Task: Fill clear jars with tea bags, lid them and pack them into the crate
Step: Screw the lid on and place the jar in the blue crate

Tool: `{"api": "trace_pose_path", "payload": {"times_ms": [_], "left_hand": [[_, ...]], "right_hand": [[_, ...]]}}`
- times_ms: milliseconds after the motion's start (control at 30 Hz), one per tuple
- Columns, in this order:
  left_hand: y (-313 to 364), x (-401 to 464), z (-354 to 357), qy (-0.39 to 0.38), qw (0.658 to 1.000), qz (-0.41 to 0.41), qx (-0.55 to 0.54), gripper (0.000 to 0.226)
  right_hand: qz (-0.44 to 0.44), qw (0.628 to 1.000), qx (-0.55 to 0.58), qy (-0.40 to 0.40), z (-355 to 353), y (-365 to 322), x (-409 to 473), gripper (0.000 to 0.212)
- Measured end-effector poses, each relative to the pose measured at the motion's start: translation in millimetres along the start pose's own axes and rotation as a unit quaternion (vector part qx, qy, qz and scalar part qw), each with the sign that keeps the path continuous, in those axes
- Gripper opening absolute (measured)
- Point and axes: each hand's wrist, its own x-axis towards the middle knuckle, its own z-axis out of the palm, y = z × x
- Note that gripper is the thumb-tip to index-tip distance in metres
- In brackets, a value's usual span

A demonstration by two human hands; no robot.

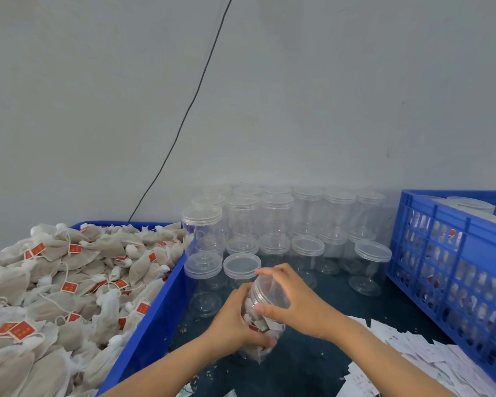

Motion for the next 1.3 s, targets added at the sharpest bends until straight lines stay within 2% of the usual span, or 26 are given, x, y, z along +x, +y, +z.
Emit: {"api": "trace_pose_path", "payload": {"times_ms": [200, 300, 400, 467, 567, 600, 667, 800, 900, 1000, 1167, 1300], "left_hand": [[5, -2, 3, 0.007, 0.999, 0.016, -0.033, 0.083], [13, -6, 1, 0.012, 0.996, 0.026, -0.087, 0.078], [21, -5, -7, 0.076, 0.978, -0.040, -0.191, 0.070], [22, -5, -11, 0.045, 0.942, -0.108, -0.315, 0.063], [22, -6, -11, -0.040, 0.841, -0.201, -0.500, 0.072], [24, -7, -12, -0.046, 0.824, -0.212, -0.524, 0.074], [26, -7, -13, -0.032, 0.811, -0.221, -0.540, 0.078], [27, -7, -15, -0.009, 0.807, -0.236, -0.542, 0.077], [26, -6, -15, -0.010, 0.809, -0.232, -0.540, 0.073], [25, -4, -15, -0.006, 0.816, -0.228, -0.531, 0.071], [21, -4, -13, 0.012, 0.818, -0.246, -0.520, 0.076], [22, -4, -12, 0.005, 0.833, -0.246, -0.495, 0.075]], "right_hand": [[0.003, 0.996, -0.082, 0.038, 7, -11, 4, 0.067], [0.008, 0.995, -0.049, 0.083, -4, -14, 6, 0.064], [0.014, 0.991, 0.019, 0.134, -21, -18, 8, 0.059], [0.007, 0.987, 0.050, 0.149, -26, -23, 8, 0.054], [-0.017, 0.984, 0.083, 0.156, -24, -30, 6, 0.050], [-0.022, 0.982, 0.101, 0.156, -24, -32, 5, 0.049], [-0.030, 0.976, 0.149, 0.156, -26, -36, 3, 0.047], [-0.046, 0.954, 0.229, 0.187, -37, -41, 0, 0.040], [-0.073, 0.950, 0.250, 0.174, -45, -42, -3, 0.044], [-0.091, 0.936, 0.294, 0.169, -55, -40, -4, 0.035], [-0.094, 0.912, 0.379, 0.125, -68, -43, -6, 0.048], [-0.044, 0.913, 0.357, 0.195, -72, -43, -2, 0.033]]}}
